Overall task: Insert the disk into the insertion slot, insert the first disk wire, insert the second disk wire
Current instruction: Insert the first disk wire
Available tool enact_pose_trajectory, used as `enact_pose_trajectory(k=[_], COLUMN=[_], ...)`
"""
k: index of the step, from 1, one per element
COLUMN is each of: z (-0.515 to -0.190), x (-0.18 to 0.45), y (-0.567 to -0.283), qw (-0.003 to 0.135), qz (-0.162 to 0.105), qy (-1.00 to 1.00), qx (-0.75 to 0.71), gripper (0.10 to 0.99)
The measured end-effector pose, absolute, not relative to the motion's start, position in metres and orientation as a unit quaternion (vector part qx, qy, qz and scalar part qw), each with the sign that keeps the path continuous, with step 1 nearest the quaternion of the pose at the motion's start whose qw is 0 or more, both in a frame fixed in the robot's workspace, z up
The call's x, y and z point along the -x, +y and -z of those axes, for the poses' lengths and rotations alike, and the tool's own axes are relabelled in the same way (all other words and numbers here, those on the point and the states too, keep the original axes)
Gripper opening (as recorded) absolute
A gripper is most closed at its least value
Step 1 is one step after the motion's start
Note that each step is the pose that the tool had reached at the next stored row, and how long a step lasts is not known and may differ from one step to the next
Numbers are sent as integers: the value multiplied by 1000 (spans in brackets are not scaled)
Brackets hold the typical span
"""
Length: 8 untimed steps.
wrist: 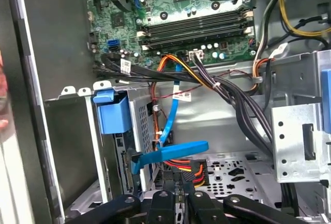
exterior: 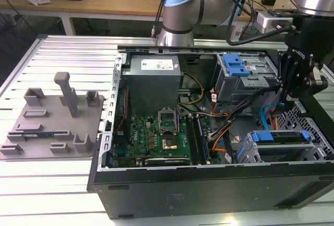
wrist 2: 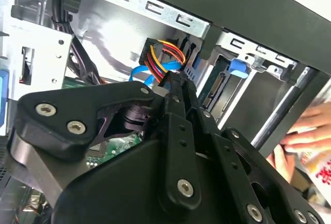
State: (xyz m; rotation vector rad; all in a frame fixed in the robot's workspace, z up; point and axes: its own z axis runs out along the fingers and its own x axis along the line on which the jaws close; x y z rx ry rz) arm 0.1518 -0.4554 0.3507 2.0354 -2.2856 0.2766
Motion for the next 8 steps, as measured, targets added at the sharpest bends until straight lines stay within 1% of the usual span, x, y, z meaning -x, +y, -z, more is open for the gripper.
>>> enact_pose_trajectory(k=[5, 8], z=[-352, -353], x=[-153, -153], y=[-466, -477], qw=[18, 4], qz=[-72, -54], qy=[-745, -747], qx=[-663, -663], gripper=[169, 169])
